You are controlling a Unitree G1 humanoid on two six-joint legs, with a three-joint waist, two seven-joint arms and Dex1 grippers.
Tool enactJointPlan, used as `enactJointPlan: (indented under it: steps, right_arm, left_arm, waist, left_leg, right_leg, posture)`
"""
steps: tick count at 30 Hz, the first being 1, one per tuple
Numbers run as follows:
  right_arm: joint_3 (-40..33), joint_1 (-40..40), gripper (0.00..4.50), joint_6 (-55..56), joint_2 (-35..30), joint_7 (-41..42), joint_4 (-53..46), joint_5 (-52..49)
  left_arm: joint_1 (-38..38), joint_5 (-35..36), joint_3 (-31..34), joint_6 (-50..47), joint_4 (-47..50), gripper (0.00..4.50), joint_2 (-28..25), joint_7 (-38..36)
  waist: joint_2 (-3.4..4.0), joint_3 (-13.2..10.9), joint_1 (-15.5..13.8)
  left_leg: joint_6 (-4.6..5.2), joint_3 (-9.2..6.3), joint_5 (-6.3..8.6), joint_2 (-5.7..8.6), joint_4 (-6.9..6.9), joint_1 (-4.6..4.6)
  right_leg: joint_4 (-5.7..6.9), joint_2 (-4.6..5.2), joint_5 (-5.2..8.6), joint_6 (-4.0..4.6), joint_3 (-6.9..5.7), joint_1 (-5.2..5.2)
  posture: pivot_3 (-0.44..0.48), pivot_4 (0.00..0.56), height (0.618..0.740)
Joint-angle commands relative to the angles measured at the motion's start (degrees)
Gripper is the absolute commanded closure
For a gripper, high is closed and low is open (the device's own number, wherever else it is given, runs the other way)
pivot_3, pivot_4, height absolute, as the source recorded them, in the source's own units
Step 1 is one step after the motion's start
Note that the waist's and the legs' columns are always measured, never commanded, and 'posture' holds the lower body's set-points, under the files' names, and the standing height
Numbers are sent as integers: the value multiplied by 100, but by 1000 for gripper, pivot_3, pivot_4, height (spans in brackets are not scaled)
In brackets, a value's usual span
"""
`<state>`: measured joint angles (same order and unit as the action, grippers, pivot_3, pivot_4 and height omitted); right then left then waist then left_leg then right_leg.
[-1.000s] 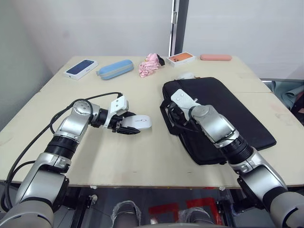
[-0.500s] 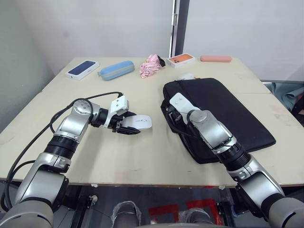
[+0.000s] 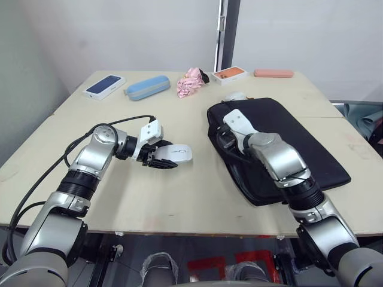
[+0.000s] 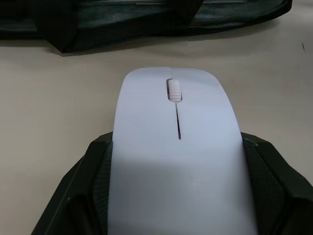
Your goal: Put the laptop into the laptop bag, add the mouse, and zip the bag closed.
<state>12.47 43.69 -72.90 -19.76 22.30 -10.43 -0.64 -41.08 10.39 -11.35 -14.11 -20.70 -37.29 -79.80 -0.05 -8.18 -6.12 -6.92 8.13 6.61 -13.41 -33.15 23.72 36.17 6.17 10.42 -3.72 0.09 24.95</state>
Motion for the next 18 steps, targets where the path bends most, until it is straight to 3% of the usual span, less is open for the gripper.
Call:
enactJointPlan:
  steps: [1, 6, 14, 18]
  right_arm:
    - [-783, 484, 4464, -493, -245, 283, -659, -430]
    - [-1354, 973, 4464, -869, -641, 612, -974, -969]
    - [-1955, 1730, 4464, -808, -1045, 711, -655, -1470]
    - [-2054, 1753, 4464, -810, -1091, 611, -651, -1590]
  left_arm:
    - [-235, -11, 24, 96, 4, 1629, 75, 3]
    - [-325, -62, -39, 181, -113, 1629, 214, -9]
    - [-524, -143, -85, 355, -386, 1629, 517, 34]
    - [-807, -95, 41, 389, -673, 1629, 935, 362]
  waist:
    - [1, -1, 1]
    - [2, -1, 13]
    - [6, -6, 23]
    - [6, -6, 5]
  left_leg:
    - [0, 0, -1, 0, 0, 3]
    - [-3, 2, -3, -1, 7, 0]
    - [-16, 7, -12, -2, 15, 19]
    - [-16, 6, -12, -2, 17, 21]
  right_leg:
    - [0, 0, 0, 0, 0, 3]
    - [-2, -2, 1, 0, 2, 4]
    - [-6, -6, 2, 3, 5, 29]
    - [-8, -7, 5, 8, 2, 29]
  posture:
    - [0, 150, 740]
    - [0, 150, 740]
    - [0, 150, 740]
    - [0, 150, 740]
